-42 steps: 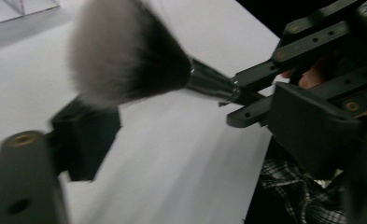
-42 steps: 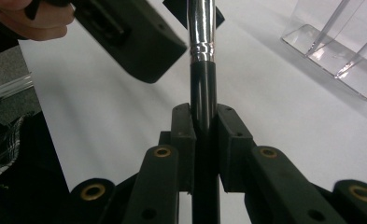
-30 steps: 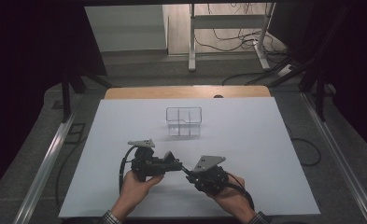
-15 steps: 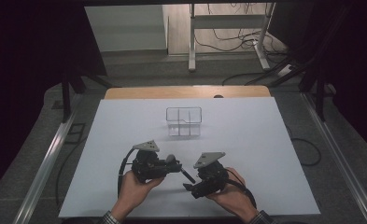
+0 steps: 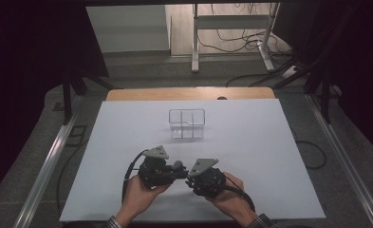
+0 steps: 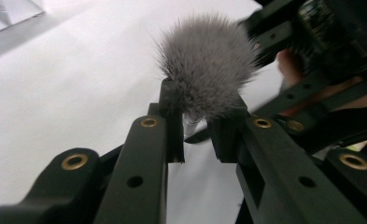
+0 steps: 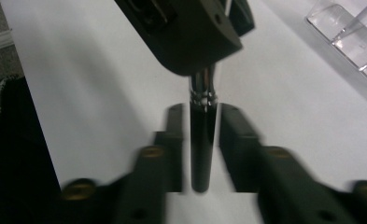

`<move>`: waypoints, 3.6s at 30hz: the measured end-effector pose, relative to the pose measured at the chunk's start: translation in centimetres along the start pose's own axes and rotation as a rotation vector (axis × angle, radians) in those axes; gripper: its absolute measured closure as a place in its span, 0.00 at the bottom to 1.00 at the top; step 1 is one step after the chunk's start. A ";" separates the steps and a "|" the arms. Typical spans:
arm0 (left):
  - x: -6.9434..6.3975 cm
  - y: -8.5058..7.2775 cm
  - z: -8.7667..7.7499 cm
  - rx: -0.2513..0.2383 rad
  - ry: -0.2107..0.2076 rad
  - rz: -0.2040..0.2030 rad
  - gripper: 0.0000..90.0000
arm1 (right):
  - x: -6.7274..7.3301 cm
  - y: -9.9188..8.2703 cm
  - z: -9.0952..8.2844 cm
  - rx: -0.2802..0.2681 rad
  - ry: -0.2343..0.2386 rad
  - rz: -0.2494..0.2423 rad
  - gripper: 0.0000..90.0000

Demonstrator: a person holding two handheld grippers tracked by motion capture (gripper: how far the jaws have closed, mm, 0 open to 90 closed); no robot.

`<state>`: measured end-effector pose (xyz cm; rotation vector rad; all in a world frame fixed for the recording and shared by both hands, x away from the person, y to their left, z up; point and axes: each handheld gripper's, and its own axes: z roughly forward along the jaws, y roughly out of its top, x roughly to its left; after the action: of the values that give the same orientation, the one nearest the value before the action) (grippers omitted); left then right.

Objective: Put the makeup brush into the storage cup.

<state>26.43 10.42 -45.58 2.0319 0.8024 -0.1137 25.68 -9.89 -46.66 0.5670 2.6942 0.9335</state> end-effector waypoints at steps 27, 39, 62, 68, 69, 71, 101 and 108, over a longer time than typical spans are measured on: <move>1.2 -1.6 -1.2 0.014 0.147 0.080 0.17 | -2.2 -1.1 -1.3 -0.077 0.017 0.093 0.87; 1.4 -2.2 -1.8 0.030 0.173 0.087 0.10 | -2.8 -1.7 -2.0 -0.104 0.016 0.102 0.87; 3.1 -3.6 -4.0 0.043 0.254 0.063 0.05 | -3.6 -2.3 -2.6 -0.114 0.007 0.120 0.87; 3.2 -4.1 -4.1 0.061 0.293 0.079 0.04 | -3.8 -2.4 -2.7 -0.118 0.008 0.127 0.87; 3.2 -4.2 -4.2 0.059 0.297 0.079 0.04 | -3.8 -2.5 -2.8 -0.119 0.008 0.128 0.87; 3.3 -4.3 -4.3 0.065 0.310 0.084 0.04 | -3.9 -2.5 -2.8 -0.121 0.006 0.129 0.87; 3.8 -7.0 -7.0 0.054 0.384 0.075 0.02 | -5.7 -2.7 -3.7 -0.171 -0.021 0.160 0.87; 4.1 -7.5 -7.5 0.054 0.391 0.062 0.02 | -6.2 -2.6 -4.0 -0.192 -0.030 0.177 0.87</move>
<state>23.58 21.11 -48.28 2.1597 0.9813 0.3095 29.21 -16.57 -44.66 0.7803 2.5219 1.2031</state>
